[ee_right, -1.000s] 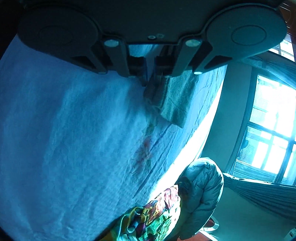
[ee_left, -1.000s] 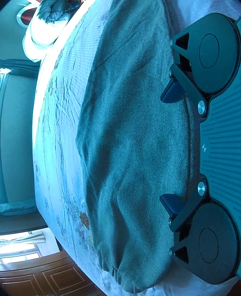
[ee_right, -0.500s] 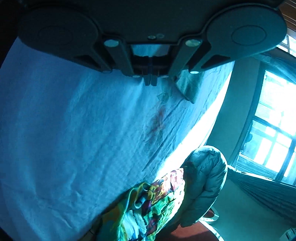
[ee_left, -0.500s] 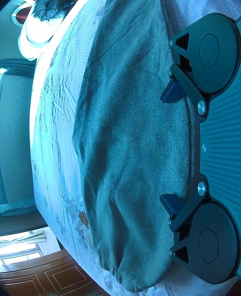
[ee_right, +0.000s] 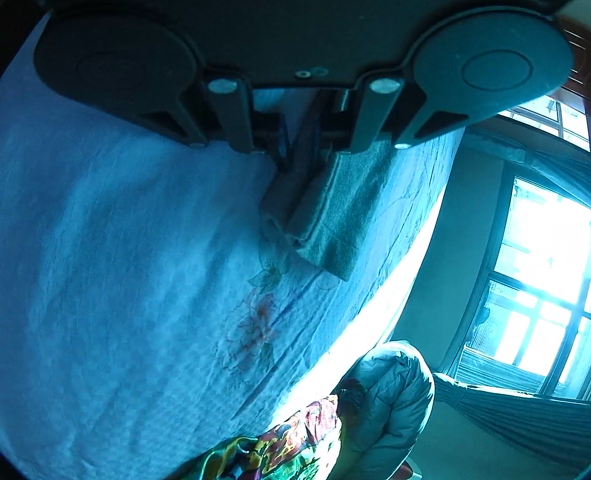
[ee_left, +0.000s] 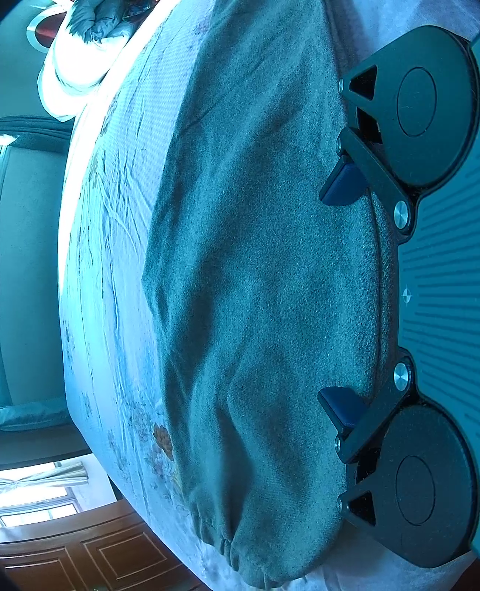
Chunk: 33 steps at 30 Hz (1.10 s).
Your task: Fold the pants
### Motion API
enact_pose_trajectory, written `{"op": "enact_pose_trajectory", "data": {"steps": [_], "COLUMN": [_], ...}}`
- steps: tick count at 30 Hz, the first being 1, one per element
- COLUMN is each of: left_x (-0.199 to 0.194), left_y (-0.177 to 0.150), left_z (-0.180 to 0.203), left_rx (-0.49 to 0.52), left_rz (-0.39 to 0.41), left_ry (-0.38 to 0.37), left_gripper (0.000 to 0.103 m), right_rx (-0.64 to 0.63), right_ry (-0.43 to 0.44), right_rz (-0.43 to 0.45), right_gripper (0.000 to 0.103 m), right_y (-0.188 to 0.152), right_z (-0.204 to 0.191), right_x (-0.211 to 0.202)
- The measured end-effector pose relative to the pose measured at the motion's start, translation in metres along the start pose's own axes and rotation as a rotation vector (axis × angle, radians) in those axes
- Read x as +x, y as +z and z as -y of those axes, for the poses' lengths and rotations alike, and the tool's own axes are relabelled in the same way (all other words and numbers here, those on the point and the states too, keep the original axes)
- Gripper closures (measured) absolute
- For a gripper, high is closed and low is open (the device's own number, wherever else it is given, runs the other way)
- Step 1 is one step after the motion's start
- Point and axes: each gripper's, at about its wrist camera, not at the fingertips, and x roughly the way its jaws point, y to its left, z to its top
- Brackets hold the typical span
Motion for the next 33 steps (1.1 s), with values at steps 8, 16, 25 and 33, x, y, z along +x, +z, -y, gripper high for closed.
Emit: {"op": "enact_pose_trajectory", "data": {"steps": [8,16,25,33], "left_x": [0.002,0.008,-0.007,0.009], "left_y": [-0.002,-0.004,0.001,-0.003], "left_z": [-0.001,-0.005,0.006,-0.012], "left_rx": [-0.012,-0.006,-0.021,-0.004], "left_rz": [-0.005,-0.012,0.042,0.03], "left_ry": [0.002,-0.012,-0.048,0.038], "left_gripper": [0.0,0.0,0.0,0.0], "right_rx": [-0.133,-0.002,-0.022,-0.192], "right_ry": [0.002,-0.005,-0.024,0.146], "right_rz": [0.053,0.072,0.186,0.08], "right_gripper": [0.103,0.103,0.093,0.092], "right_y": [0.001,0.002,-0.009,-0.026], "right_z": [-0.028,0.016,0.007,-0.051], "right_x": [0.006,0.004,-0.047,-0.033]}}
